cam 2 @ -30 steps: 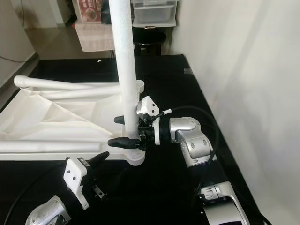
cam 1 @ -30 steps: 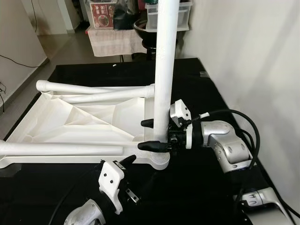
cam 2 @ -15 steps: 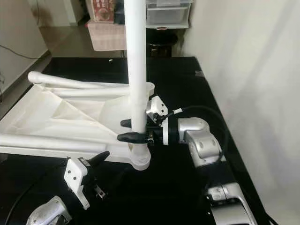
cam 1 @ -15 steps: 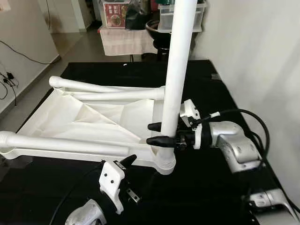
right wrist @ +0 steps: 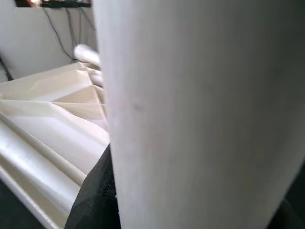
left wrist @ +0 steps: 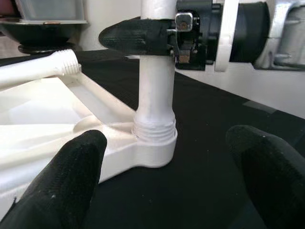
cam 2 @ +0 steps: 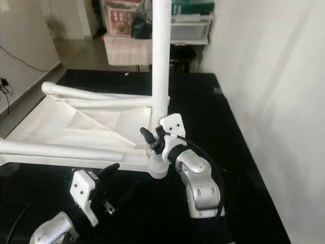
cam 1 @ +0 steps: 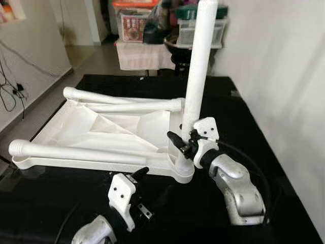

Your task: Building children table

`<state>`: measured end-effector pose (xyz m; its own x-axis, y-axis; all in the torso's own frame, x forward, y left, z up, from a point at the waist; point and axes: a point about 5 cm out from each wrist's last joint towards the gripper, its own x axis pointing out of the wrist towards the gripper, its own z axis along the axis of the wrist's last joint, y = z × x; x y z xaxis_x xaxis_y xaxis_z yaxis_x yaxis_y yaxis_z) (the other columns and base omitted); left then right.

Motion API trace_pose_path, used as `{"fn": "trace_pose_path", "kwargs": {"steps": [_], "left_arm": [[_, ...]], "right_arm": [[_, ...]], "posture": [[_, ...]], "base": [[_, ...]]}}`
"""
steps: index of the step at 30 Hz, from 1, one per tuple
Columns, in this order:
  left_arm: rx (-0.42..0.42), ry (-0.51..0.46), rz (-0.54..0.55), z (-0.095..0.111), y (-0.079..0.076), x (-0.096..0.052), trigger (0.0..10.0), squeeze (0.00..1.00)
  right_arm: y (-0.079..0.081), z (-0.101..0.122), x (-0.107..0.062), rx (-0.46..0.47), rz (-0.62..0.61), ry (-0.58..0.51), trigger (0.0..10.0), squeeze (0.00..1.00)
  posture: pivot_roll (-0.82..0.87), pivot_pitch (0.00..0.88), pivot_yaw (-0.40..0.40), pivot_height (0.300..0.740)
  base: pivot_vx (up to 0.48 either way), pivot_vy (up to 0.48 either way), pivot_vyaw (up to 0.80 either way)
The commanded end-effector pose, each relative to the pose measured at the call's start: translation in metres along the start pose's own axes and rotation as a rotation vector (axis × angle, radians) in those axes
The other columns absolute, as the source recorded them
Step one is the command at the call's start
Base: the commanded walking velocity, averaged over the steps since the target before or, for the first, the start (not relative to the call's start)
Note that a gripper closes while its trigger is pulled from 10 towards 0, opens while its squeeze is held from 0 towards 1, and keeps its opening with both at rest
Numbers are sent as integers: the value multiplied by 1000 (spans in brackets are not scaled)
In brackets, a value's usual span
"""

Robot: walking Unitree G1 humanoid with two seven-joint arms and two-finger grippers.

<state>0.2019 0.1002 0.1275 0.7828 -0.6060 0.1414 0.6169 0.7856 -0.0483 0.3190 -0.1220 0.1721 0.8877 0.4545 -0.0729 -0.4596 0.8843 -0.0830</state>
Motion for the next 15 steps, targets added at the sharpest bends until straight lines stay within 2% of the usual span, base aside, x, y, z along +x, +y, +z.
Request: {"fn": "trace_pose_path", "kwargs": {"steps": [1, 2, 3, 5, 6, 7, 10, 12, 13, 14, 15], "left_arm": [[11, -5, 25, -2, 0, 2, 10000, 0], [11, -6, 28, -2, 0, 2, 10000, 0], [9, -5, 27, -3, -1, 3, 10000, 0], [8, -5, 26, -4, -1, 3, 10000, 0], [6, -2, 21, -4, 0, 4, 10000, 0], [5, 1, 15, -5, 0, 4, 10000, 0], [4, 3, 11, -6, 0, 5, 10000, 0], [4, 6, 6, -7, 1, 6, 10000, 0], [5, 7, 6, -8, 1, 7, 10000, 0], [5, 7, 6, -8, 1, 7, 10000, 0], [5, 8, 6, -9, 1, 7, 10000, 0]], "right_arm": [[-18, -13, -1, -5, -77, 89, 0, 0], [-15, -10, -1, -8, -85, 90, 8431, 0], [-12, -5, 2, -9, -55, 73, 10000, 35], [-10, -2, 4, -10, -33, 61, 10000, 35], [-6, 6, 10, 1, 63, 33, 10000, 1000], [-3, 19, 15, -8, 160, -28, 10000, 1000], [-2, 27, 17, -16, 219, -68, 10000, 1000], [2, 43, 20, -34, 432, -154, 10000, 1000], [3, 47, 20, -81, 538, -169, 10000, 1000], [3, 47, 20, -81, 538, -169, 10000, 1000], [2, 49, 20, -116, 605, -176, 10000, 1000]], "posture": [[8, 30, -29, 740], [8, 30, -29, 740], [8, 21, -27, 740], [8, 21, -27, 740], [9, 4, -19, 740], [9, 4, -19, 740], [8, 0, -10, 740], [18, 0, -4, 740], [23, 0, -5, 740], [23, 0, -5, 740], [23, 0, -5, 740]], "base": [[0, 0, 0], [0, 0, 0], [0, 0, 0], [0, 0, 0], [0, 0, 0], [0, 0, 0], [0, 0, 0], [0, 0, 0], [0, 0, 0], [0, 0, 0], [0, 0, 0]]}}
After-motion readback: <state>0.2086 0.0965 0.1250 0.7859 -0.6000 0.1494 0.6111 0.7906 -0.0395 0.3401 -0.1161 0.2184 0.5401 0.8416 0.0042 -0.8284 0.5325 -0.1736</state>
